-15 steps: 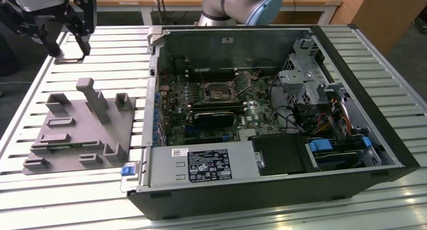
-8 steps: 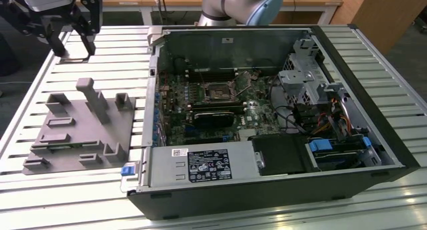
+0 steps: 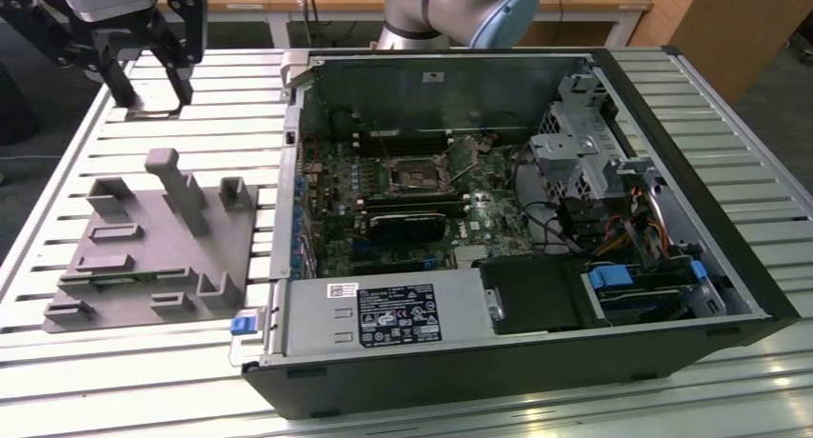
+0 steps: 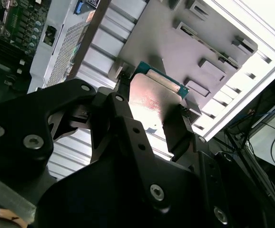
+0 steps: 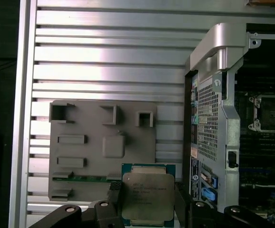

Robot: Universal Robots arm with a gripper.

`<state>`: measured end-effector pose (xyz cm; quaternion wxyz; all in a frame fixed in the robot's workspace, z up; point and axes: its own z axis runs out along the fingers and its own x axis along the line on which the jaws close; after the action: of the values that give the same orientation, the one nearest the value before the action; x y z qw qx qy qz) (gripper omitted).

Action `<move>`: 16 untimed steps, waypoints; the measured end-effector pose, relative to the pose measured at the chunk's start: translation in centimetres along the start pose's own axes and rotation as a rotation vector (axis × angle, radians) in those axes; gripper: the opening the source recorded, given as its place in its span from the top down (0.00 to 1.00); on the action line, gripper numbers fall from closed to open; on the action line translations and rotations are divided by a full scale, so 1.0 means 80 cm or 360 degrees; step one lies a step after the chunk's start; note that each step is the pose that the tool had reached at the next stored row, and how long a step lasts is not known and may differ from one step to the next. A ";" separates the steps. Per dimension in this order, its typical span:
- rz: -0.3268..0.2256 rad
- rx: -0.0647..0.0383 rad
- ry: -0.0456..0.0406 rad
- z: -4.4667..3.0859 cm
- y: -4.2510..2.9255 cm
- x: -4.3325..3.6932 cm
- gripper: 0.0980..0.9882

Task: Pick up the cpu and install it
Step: 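Pick up the cpu and move it towards the insertion slot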

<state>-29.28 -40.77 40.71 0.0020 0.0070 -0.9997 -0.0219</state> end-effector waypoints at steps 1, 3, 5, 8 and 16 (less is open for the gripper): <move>0.0000 0.0000 0.0000 0.0000 -0.0001 -0.002 0.52; 0.0000 0.0000 0.0000 0.0000 -0.0001 -0.006 0.52; 0.0000 0.0000 0.0000 0.0000 -0.0002 -0.009 0.52; 0.0000 0.0000 0.0000 0.0000 -0.0002 -0.014 0.52; 0.0000 0.0000 0.0000 -0.0001 -0.0004 -0.028 0.52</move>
<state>-27.02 -40.77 40.71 0.0020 0.0071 -0.9997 -0.0219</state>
